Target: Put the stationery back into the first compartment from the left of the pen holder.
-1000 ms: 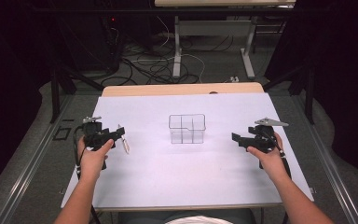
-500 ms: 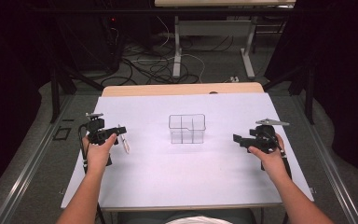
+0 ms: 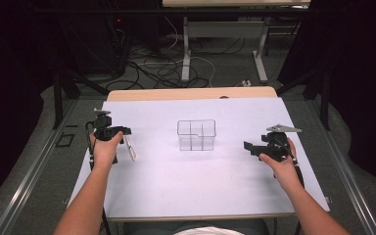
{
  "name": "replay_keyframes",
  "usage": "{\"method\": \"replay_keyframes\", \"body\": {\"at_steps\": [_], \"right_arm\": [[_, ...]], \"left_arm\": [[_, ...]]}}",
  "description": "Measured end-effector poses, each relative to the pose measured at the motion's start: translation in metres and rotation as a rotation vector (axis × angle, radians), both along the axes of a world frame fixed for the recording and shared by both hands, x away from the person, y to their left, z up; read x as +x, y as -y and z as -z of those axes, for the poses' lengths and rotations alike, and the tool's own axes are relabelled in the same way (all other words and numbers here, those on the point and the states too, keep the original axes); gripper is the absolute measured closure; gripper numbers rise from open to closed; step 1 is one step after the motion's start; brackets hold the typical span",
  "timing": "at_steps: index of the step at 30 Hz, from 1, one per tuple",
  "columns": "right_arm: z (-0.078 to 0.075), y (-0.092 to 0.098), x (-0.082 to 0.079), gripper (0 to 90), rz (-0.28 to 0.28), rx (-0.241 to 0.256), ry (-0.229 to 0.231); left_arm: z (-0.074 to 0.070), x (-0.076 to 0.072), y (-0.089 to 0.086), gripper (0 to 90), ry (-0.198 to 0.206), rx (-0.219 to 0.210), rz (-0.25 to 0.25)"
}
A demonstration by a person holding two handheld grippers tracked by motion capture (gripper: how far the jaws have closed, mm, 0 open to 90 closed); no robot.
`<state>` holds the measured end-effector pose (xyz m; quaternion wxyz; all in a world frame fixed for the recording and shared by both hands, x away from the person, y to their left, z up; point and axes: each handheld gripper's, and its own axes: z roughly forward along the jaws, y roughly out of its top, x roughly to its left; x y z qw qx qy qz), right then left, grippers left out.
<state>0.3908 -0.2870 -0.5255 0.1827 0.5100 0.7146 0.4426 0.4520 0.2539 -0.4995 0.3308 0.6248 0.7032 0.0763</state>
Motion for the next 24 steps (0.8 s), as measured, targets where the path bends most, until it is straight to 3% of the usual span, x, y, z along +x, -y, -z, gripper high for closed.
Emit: {"method": "replay_keyframes", "body": {"at_steps": [4, 8, 12, 18, 24], "right_arm": [[0.002, 0.001, 0.001, 5.2, 0.006, -0.007, -0.008], [0.003, 0.002, 0.001, 2.6, 0.012, -0.014, -0.008], [0.004, 0.002, 0.001, 0.0, 0.01, -0.02, -0.008], [0.006, 0.001, 0.001, 0.0, 0.005, -0.038, -0.013], [0.006, 0.0, 0.0, 0.0, -0.014, -0.039, -0.02]], "left_arm": [[0.003, 0.007, 0.0, 62.4, -0.021, 0.0, -0.019], [0.006, 0.012, 0.0, 65.1, -0.046, 0.027, -0.03], [0.01, 0.016, -0.002, 68.4, -0.079, 0.016, -0.041], [0.016, 0.02, -0.005, 71.3, -0.115, 0.033, -0.051], [0.025, 0.025, -0.006, 71.7, -0.148, 0.013, -0.07]]}}
